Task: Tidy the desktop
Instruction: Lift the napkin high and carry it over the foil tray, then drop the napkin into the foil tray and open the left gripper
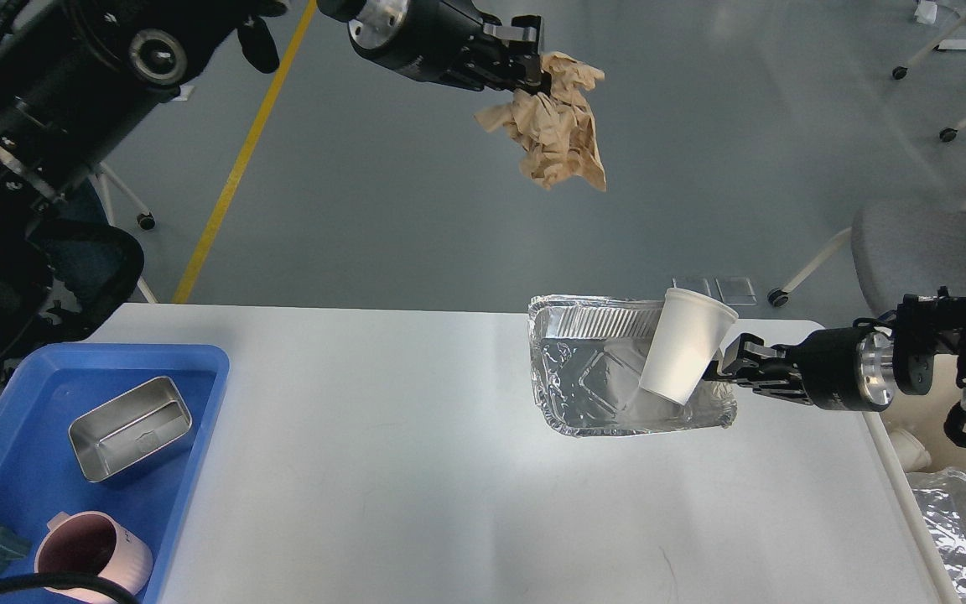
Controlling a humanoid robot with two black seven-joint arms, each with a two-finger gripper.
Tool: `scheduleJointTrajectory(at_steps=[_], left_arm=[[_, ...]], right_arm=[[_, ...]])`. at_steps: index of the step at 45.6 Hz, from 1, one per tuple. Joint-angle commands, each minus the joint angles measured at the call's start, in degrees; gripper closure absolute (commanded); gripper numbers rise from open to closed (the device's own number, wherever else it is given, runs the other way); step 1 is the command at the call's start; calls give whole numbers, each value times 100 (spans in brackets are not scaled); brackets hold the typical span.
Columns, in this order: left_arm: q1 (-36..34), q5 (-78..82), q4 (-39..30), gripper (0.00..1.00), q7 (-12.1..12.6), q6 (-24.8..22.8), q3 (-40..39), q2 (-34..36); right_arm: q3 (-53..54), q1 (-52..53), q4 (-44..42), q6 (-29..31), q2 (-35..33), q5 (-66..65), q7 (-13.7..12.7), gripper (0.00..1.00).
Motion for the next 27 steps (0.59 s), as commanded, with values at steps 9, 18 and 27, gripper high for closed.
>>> scheduleJointTrajectory(at_steps=[9,18,27], left_arm=[[513,30,3,100,97,157,208,-456],[733,-5,-41,100,123,122,814,-623],[970,22,-33,100,132,157,841,-649]], right_arm=[[36,27,-36,-5,1,-9,0,100],[45,71,-45,-5,9,-9,0,100],[45,80,-45,-5,1,-9,9,100]])
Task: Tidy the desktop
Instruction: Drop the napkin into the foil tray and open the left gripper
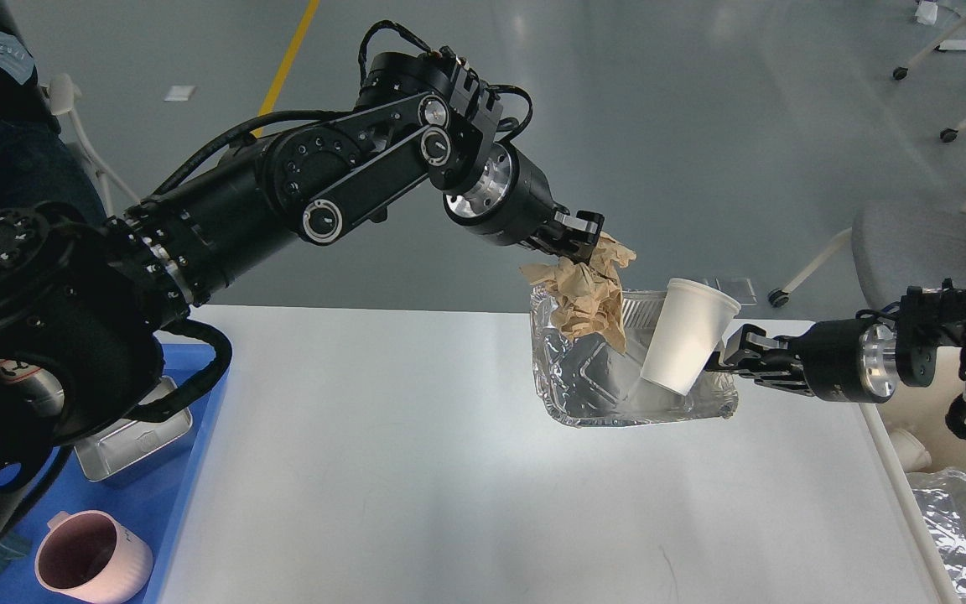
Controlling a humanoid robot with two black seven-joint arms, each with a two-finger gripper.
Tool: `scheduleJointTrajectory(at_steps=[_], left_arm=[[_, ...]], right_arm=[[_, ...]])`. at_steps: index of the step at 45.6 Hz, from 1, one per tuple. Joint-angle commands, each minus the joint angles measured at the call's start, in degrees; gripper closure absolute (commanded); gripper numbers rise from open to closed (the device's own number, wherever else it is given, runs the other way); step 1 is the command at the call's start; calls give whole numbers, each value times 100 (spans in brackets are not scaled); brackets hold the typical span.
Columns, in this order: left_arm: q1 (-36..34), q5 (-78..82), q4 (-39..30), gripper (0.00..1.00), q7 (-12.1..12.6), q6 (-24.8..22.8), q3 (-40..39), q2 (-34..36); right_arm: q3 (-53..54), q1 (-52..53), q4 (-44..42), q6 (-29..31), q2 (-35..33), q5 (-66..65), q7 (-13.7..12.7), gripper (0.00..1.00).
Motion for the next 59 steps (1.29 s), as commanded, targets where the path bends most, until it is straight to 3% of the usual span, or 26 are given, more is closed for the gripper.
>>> scheduleJointTrajectory(at_steps=[1,11,13,15,16,17,18,21,24,26,43,59], left_arm=[[143,16,12,100,5,50,18,-15],[257,16,21,100,-4,76,18,-120],[301,7,21,94,-22,85,9,-129],[319,7,21,84,-66,129,9,-138],[328,-2,21,74,-75,181,9,-138],[328,-19,21,52,-75,303,9,-138],[337,-19,21,41,-75,400,1,-138],[363,-72,21,35,-13,559,-26,-138],[372,-230,29,13,4,612,-61,-129],[372,-370,21,4,13,621,-61,-120],[266,-1082,12,3,-22,656,-192,179],[363,-2322,21,3,-154,1227,-1686,996]], right_arm=[[0,3,0,0,-8,0,7,100],[0,3,0,0,-8,9,7,100],[0,3,0,0,-8,9,7,100],[0,3,9,0,-17,9,7,100],[8,-5,9,0,-43,9,7,100],[8,-5,9,0,-61,9,7,100],[8,-14,9,0,-70,9,7,100],[0,-14,18,9,-70,9,7,100],[8,-23,35,9,-78,9,7,100],[8,-32,36,9,-78,9,7,100],[70,-67,53,35,-184,17,16,100],[105,-84,62,35,-298,26,34,100]])
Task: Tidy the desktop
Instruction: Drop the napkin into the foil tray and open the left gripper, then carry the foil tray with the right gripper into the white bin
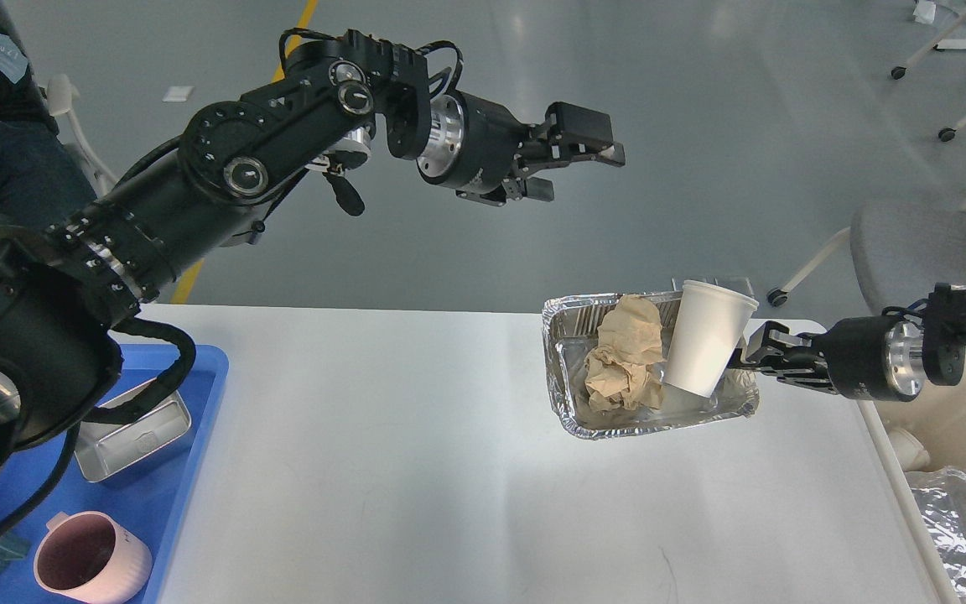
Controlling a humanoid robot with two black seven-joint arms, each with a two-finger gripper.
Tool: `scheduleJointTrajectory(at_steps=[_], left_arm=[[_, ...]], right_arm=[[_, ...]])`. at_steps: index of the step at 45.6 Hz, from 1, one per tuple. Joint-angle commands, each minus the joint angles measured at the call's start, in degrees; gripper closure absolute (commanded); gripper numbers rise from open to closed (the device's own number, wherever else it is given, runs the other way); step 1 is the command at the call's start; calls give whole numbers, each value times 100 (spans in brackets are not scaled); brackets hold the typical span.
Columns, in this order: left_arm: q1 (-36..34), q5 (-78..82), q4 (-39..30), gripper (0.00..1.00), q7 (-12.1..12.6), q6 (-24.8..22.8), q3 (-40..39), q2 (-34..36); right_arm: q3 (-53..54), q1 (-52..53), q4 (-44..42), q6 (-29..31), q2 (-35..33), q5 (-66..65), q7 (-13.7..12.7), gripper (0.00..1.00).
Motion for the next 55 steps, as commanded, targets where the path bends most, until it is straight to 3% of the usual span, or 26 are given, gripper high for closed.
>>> scheduleJointTrajectory(at_steps=[1,8,13,17,29,41,55], left_arm=[[96,-463,5,3,-44,269,-740,281],[315,-840,14,3,-71,1208,-1609,501],[912,-1612,14,3,-334,1798,-2619,483],[1484,-2395,5,3,-536,1965,-3428,343],[2987,-3030,14,3,-502,2053,-5591,-536],[3980,-3047,14,3,-563,2001,-5918,-694],[4631,-3038,14,3,-563,2001,-6049,-633]], right_arm=[[27,-2,0,0,-4,8,2,100],[79,-2,0,0,-4,8,2,100],[212,-2,0,8,-13,113,2,100],[212,-28,0,8,-48,166,2,100],[317,-72,0,-18,-101,263,2,100],[791,-485,-17,-404,-66,342,-7,100],[1380,-1505,-114,-1555,-391,807,-51,100]])
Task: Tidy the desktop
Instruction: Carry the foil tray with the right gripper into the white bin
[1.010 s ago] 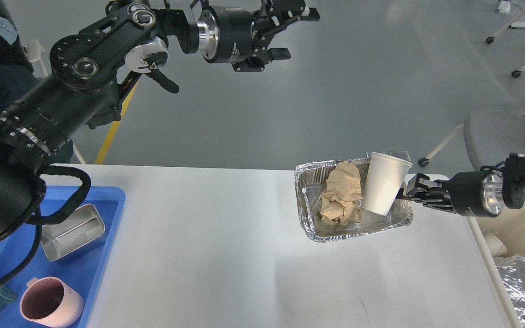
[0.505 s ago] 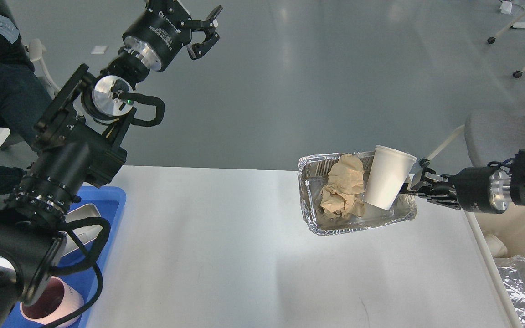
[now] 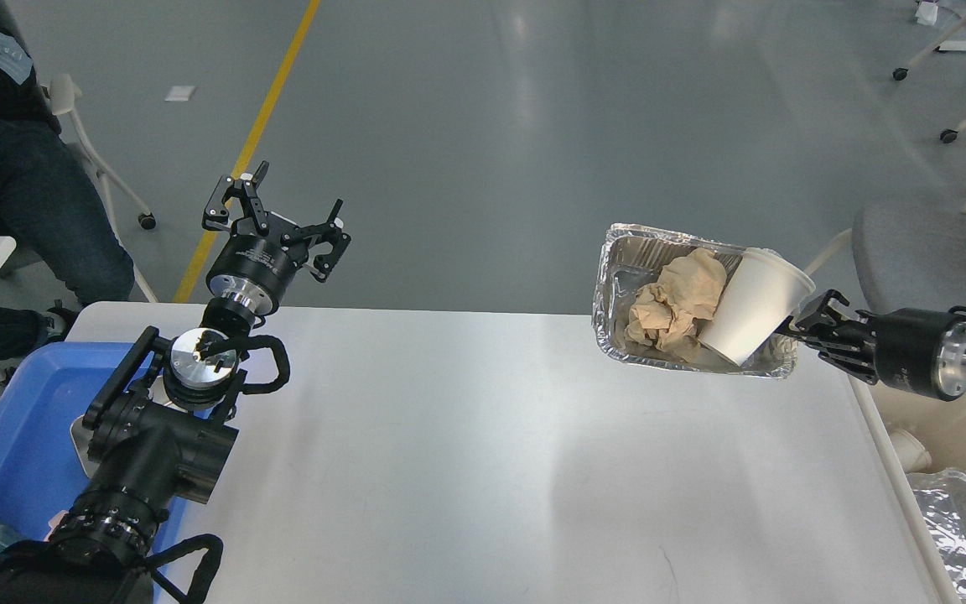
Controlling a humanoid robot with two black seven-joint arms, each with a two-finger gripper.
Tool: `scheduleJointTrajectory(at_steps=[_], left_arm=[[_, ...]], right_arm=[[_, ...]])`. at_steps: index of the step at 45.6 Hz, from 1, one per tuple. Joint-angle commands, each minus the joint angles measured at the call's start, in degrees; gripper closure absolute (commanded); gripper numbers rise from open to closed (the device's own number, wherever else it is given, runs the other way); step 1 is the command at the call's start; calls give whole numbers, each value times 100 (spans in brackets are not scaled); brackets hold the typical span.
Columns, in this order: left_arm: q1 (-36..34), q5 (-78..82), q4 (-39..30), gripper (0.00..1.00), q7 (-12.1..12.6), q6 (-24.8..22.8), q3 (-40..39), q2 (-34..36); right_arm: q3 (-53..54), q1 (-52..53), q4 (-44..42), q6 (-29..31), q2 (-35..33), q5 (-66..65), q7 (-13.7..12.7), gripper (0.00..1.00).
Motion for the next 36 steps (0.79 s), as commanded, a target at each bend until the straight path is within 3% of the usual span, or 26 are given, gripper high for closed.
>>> scheduleJointTrajectory(at_steps=[1,17,36], left_arm=[[145,11,0,3,0,8,-3,45],[268,46,-9,3,0,157,6,45],[338,81,-9,3,0,218,15,186]], right_arm=[[174,-450,-53,-561,-263,211,-28,100],[174,-1241,-887,-2143,-694,1204,-28,100],[148,-1391,-2478,-3523,-114,1811,51,100]])
